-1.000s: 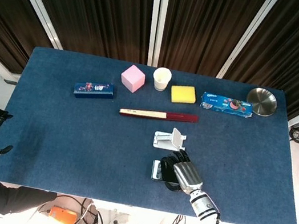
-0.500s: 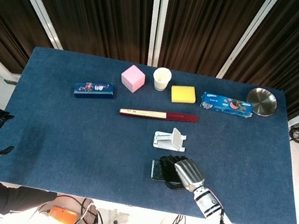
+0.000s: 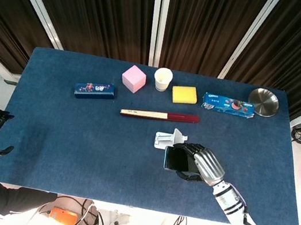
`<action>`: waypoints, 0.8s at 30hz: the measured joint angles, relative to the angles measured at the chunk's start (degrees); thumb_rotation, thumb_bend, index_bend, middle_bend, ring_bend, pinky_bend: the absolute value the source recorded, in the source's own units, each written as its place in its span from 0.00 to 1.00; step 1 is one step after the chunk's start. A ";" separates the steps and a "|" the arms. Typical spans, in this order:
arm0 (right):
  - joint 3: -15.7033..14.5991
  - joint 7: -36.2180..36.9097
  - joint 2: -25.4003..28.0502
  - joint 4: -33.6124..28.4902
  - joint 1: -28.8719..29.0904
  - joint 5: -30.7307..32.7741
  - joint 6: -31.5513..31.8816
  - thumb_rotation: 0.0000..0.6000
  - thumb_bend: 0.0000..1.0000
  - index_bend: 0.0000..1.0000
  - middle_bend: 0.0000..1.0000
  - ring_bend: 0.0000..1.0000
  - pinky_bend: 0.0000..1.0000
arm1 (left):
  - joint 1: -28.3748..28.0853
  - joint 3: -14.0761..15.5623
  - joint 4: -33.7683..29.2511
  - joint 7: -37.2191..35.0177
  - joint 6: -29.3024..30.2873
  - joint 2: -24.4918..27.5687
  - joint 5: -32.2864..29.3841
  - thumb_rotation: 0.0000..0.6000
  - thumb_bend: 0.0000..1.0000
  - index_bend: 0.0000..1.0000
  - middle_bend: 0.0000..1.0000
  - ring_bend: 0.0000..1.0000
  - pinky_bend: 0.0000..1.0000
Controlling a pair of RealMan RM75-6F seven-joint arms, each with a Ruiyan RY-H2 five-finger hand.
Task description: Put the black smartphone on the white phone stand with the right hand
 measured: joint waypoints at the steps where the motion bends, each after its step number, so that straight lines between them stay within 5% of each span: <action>1: 0.50 3.08 -0.48 1.32 0.04 0.00 1.06 1.00 0.48 0.58 0.46 0.40 0.50 | -0.01 0.02 -0.16 0.19 -0.01 0.04 0.03 1.00 0.08 0.20 0.17 0.08 0.00; 13: 5.17 31.75 -14.17 25.27 3.19 2.02 6.08 1.00 0.48 0.58 0.46 0.40 0.48 | 0.34 -0.01 -4.58 3.61 0.56 1.90 -0.20 1.00 0.08 0.20 0.17 0.08 0.00; 24: 6.60 42.49 -24.56 43.32 6.41 3.57 7.26 1.00 0.48 0.57 0.46 0.40 0.48 | 0.57 -0.07 -8.44 6.79 0.52 3.45 -0.96 1.00 0.08 0.20 0.17 0.08 0.00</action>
